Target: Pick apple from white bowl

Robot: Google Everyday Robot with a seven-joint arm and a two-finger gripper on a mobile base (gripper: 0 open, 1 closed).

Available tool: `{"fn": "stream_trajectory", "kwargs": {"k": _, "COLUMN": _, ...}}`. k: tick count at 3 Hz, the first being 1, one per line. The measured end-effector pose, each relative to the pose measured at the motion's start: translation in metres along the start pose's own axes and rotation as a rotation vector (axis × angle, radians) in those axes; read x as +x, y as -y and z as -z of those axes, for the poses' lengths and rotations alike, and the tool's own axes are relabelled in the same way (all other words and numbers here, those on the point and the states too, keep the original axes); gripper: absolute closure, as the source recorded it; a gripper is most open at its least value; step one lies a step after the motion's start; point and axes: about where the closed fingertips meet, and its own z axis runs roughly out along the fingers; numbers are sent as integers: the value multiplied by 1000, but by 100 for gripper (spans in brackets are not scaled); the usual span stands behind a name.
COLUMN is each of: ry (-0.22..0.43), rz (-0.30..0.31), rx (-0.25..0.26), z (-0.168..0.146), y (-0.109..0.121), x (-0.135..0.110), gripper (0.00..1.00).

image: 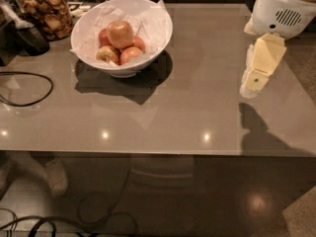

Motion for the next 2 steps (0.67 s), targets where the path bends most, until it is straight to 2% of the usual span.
{"fn": "stream_trajectory", "kwargs": {"k": 1, "ry": 18, "rz": 6, "rx": 22, "z": 1, "y": 6, "x": -7, "gripper": 0}}
{"fn": "stream_trajectory", "kwargs": {"k": 2, "ry": 67, "rz": -10, "rx": 35, "z": 1, "y": 11, "x": -14, "gripper": 0}}
